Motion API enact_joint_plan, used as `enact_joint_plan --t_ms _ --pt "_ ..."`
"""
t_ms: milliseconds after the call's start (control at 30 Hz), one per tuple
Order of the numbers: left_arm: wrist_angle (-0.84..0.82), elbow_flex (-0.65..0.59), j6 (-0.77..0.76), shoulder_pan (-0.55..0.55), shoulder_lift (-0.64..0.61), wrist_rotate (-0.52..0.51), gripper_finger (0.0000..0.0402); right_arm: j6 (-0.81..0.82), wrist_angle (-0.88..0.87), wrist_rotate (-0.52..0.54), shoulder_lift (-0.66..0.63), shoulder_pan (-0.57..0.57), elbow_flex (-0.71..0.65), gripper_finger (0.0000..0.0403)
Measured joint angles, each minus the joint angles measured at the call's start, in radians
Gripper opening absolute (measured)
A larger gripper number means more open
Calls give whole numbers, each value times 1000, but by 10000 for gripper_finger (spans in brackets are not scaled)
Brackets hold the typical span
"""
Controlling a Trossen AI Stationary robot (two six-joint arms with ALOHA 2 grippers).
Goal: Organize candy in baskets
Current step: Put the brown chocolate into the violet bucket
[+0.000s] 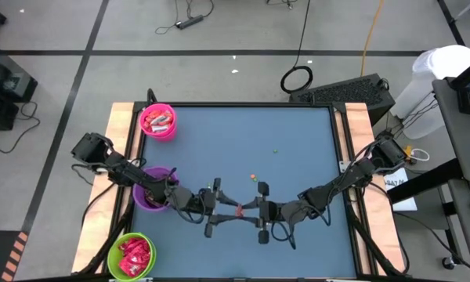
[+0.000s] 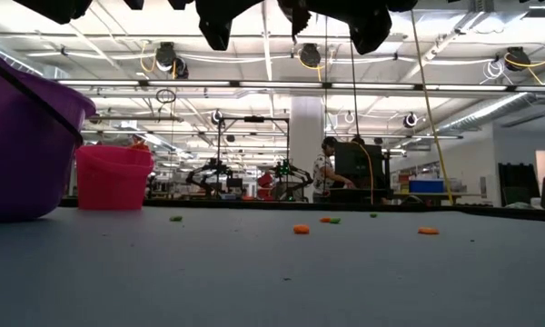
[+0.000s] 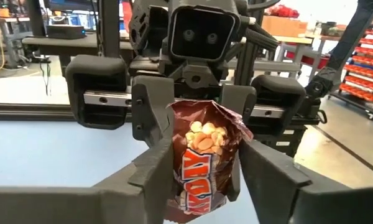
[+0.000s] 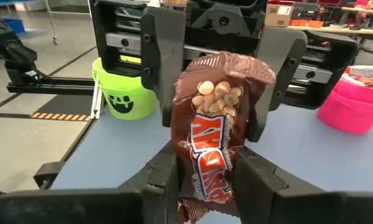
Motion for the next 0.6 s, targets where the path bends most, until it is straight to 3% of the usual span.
enact_joint_plan --t_ms 300,600 --pt "-8 -1 6 0 -1 10 94 18 -7 -8 0 -3 0 108" --pt "-12 -1 -2 0 -1 12 80 43 4 6 0 -3 0 161"
